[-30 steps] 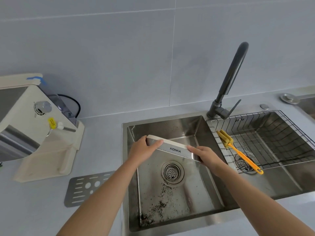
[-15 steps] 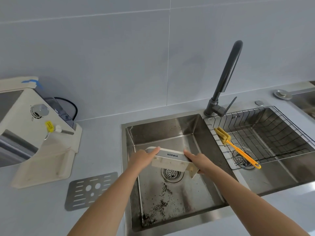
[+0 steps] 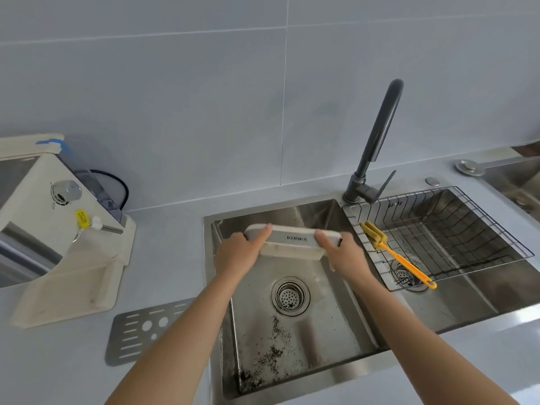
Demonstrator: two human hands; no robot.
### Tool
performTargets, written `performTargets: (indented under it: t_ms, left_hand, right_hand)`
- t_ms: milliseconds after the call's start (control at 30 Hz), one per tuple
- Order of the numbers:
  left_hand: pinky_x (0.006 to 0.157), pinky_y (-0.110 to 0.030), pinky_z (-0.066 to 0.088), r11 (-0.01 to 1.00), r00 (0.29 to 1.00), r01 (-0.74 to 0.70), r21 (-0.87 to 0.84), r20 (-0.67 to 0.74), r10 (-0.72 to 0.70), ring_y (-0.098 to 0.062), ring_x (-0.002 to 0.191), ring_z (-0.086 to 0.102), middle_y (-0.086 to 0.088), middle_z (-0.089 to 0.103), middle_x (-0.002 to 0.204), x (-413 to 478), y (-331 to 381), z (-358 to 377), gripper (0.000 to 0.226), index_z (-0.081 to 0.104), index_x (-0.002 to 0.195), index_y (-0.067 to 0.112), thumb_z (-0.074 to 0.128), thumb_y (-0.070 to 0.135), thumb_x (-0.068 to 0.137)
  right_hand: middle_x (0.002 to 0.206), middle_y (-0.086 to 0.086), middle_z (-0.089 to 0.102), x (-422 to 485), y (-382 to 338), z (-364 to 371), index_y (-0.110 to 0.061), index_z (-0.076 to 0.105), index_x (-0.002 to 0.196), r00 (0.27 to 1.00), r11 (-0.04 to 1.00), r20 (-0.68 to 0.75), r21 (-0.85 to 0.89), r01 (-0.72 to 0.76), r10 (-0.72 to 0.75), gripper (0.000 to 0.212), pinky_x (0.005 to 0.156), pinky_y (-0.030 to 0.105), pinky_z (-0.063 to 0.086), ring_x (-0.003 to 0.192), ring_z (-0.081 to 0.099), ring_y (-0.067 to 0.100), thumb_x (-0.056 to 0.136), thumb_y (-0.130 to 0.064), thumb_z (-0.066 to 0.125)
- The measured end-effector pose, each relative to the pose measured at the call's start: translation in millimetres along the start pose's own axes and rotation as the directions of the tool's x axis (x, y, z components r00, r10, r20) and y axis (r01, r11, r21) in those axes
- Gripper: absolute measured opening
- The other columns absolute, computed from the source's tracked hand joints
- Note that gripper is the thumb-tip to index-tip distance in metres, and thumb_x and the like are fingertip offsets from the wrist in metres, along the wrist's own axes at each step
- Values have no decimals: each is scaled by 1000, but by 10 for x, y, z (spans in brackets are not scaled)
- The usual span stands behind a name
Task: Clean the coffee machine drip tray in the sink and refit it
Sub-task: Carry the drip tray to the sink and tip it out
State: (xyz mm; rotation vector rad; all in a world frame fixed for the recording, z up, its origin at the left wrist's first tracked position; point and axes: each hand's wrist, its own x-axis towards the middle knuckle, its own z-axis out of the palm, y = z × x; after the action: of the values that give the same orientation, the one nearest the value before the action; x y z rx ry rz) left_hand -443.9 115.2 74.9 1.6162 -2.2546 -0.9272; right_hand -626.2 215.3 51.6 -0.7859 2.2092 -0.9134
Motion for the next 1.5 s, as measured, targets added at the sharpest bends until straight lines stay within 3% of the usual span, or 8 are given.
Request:
performTargets:
  t_ms: [167,433,667,900,1033,1167,1267,1500]
  left_hand:
    - [45,-18,34,986,954,166,33,246,-169,-9,47,41,4,42,56,-250,-234,358,57,43,56,17,34,64,87]
    - [59,-29,40,997,992,5,-82,-127,-15,-24,65,53,-2,51,64,-23,86,-35,75,56,72,7,32,78,75]
    - [46,-21,31,986,969,166,-30,192,-157,-11,46,35,6,35,53,-308,-347,490,57,37,53,20,34,67,85]
    - [55,-27,38,991,987,82,-103,-130,-95,-26,73,59,-5,56,73,-68,-24,66,71,59,86,7,37,73,78]
    - [54,-23,37,989,980,140,-46,151,-132,-13,50,42,3,42,59,-278,-233,266,57,48,60,14,37,64,85]
    - [73,-29,42,969,942,244,-42,248,-227,-22,89,59,-1,53,92,-364,-381,344,60,61,87,9,38,65,85]
    - [58,-23,39,966,955,245,-79,191,-227,-11,60,48,3,46,65,-328,-292,212,56,42,57,16,40,65,84]
    - [51,-22,30,958,1000,16,-286,2,-16,-9,55,42,5,41,57,-267,-212,-14,41,48,66,15,53,51,84]
  right_hand:
    - [89,8,62,-151,373,268,4,52,115,950,964,184,-137,-228,251,71,50,21,43,68,55,15,82,-59,49]
    - [105,12,61,-201,-202,-145,-7,46,118,982,994,-156,-6,108,-108,65,79,43,50,95,60,31,82,-60,45]
    - [105,11,60,-377,265,260,1,45,124,936,941,118,-101,-321,332,71,79,38,52,89,60,24,83,-57,48]
    - [116,11,54,-320,-212,-15,-6,37,131,994,997,-105,81,-12,21,64,82,36,45,99,54,24,87,-52,46]
    - [113,14,56,-434,86,228,2,38,130,967,969,69,-41,-243,246,70,80,38,51,85,56,20,87,-53,44]
    - [118,16,57,-530,158,323,4,33,133,937,947,141,-81,-312,320,70,75,34,45,93,57,23,90,-51,42]
    - [127,18,52,-493,32,272,2,31,135,953,961,127,-34,-275,277,70,82,35,43,109,55,29,90,-51,41]
    - [120,13,50,-347,-298,110,-1,32,138,988,975,14,162,-154,153,66,83,33,37,110,48,26,92,-48,36]
